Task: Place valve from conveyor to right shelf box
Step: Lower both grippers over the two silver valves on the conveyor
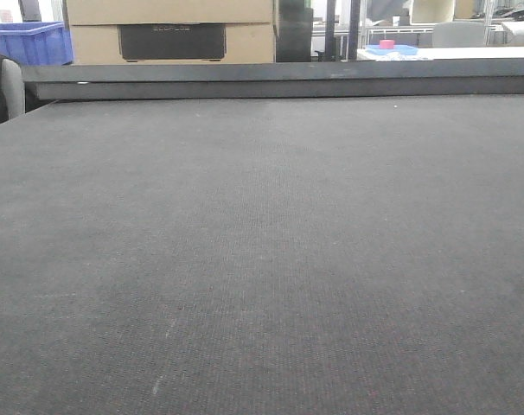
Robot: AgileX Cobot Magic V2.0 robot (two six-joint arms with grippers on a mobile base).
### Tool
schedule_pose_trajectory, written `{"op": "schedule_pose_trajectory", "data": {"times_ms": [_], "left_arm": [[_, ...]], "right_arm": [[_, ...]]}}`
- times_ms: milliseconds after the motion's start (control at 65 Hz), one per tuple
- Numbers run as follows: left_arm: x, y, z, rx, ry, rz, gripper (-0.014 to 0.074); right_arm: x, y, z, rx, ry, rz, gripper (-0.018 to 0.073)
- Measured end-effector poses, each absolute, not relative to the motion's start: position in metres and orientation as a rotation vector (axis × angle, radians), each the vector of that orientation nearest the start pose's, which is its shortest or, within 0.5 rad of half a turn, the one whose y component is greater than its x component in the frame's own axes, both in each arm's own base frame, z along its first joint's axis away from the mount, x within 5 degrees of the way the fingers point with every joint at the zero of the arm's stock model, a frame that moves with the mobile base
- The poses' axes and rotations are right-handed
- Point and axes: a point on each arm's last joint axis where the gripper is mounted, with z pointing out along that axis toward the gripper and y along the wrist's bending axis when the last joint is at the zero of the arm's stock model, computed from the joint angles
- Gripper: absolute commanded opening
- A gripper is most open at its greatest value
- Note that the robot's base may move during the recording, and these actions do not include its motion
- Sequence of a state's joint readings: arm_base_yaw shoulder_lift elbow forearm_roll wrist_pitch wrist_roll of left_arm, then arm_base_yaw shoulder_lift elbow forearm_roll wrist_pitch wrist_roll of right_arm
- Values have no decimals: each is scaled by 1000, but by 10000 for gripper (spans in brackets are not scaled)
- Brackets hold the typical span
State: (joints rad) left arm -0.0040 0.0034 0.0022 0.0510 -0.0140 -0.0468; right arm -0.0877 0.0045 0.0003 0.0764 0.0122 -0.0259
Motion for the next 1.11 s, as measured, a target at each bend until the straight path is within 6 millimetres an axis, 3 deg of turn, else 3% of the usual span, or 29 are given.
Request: {"op": "schedule_pose_trajectory", "data": {"times_ms": [922, 1107], "left_arm": [[56, 0, 215, 6, 1490, 1, -111], [46, 1, 252, 2, 1561, 20, -111]], "right_arm": [[56, -5, 218, 102, 1449, -32, -160], [46, -2, 252, 91, 1541, -18, -160]]}}
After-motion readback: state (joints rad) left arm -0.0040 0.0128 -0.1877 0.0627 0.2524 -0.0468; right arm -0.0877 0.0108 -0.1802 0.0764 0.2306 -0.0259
